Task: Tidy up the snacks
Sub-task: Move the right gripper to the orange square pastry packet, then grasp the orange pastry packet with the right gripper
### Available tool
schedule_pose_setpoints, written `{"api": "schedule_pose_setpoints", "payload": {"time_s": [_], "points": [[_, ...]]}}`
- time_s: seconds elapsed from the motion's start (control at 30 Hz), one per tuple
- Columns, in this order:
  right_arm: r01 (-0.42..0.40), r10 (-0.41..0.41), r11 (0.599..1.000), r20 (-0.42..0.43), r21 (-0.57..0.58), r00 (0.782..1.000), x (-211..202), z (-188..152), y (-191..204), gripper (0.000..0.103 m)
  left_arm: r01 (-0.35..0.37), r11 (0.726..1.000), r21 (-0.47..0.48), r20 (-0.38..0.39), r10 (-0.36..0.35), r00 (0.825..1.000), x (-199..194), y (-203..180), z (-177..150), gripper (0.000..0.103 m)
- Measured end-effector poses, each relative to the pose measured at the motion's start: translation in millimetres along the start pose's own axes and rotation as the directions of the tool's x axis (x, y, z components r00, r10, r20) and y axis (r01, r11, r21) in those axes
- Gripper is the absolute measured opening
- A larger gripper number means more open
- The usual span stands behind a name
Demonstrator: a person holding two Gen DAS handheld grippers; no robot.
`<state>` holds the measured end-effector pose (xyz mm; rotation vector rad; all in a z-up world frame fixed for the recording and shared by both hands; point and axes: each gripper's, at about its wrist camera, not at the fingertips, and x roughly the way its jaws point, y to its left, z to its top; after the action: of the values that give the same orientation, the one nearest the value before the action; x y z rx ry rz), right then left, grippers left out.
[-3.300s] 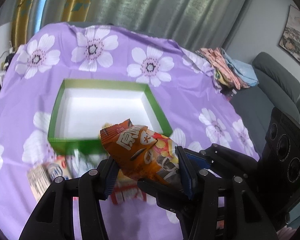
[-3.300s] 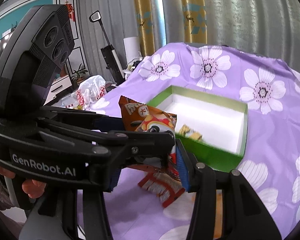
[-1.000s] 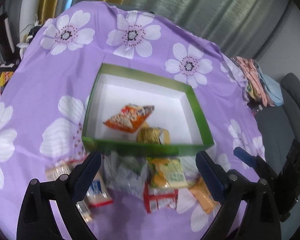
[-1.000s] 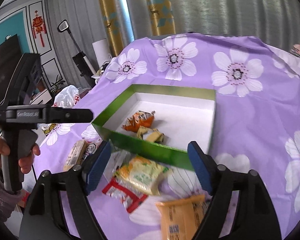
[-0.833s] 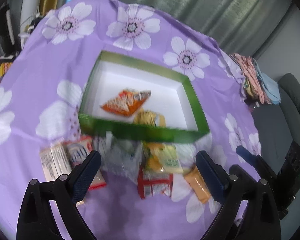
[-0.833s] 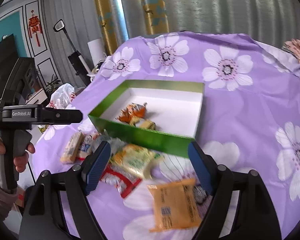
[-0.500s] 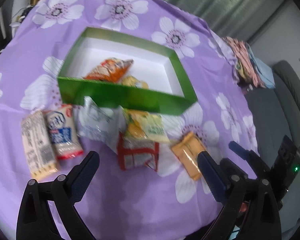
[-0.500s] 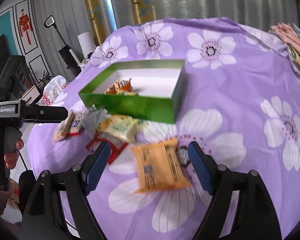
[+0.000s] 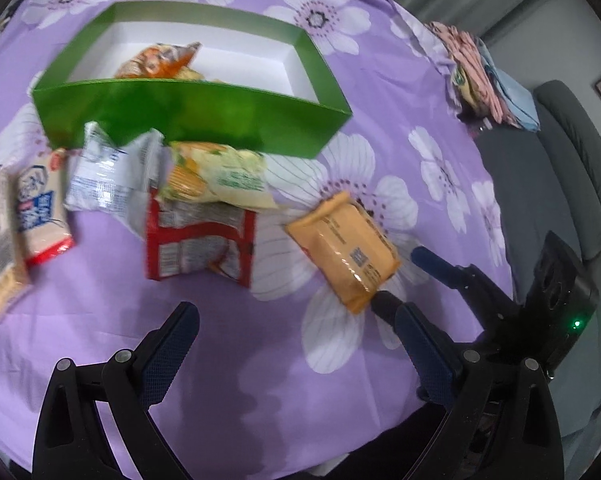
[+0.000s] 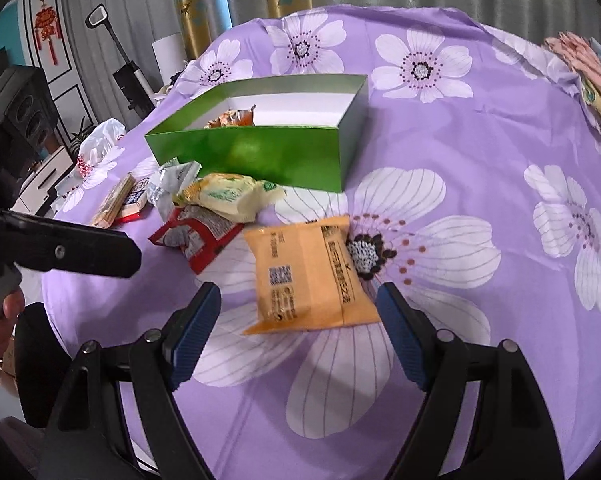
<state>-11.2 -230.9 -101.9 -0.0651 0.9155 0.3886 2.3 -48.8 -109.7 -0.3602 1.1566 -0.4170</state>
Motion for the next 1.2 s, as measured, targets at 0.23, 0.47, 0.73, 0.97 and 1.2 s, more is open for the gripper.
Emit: {"api": "schedule_pose_setpoints", "payload": {"time_s": [0.23,0.47,0.73,0.97,1.2], "points": [[-0.039,0.038,0.999,0.007,0.022,0.999,7.4,-5.2,-9.0,0.085,0.029,0.999,-0.036,-0.038,-0.031,0.999,22.3,-11.8,7.6,0.098],[-0.088,0.088,0.995,0.012,0.047,0.996,20.3,-2.6,-18.9,0.085,0.047,0.996,-0.069,-0.057,-0.051,0.997,43.1,-23.1,19.1,0.098],[-0.162,0.162,0.984,0.014,0.073,0.987,27.3,-3.7,-20.2,0.086,0.035,0.996,-0.087,-0.082,-0.042,0.996,65.1,-27.6,26.2,0.098],[-0.22,0.22,0.968,0.017,0.123,0.975,33.3,-4.1,-21.3,0.085,0.019,0.995,-0.1,-0.068,-0.026,0.997,68.7,-22.3,31.2,0.087],[-0.191,0.193,0.974,-0.007,0.118,0.981,42.1,-0.8,-14.6,0.072,0.01,0.997,-0.078,-0.076,-0.016,0.997,72.6,-24.7,32.6,0.06]]}}
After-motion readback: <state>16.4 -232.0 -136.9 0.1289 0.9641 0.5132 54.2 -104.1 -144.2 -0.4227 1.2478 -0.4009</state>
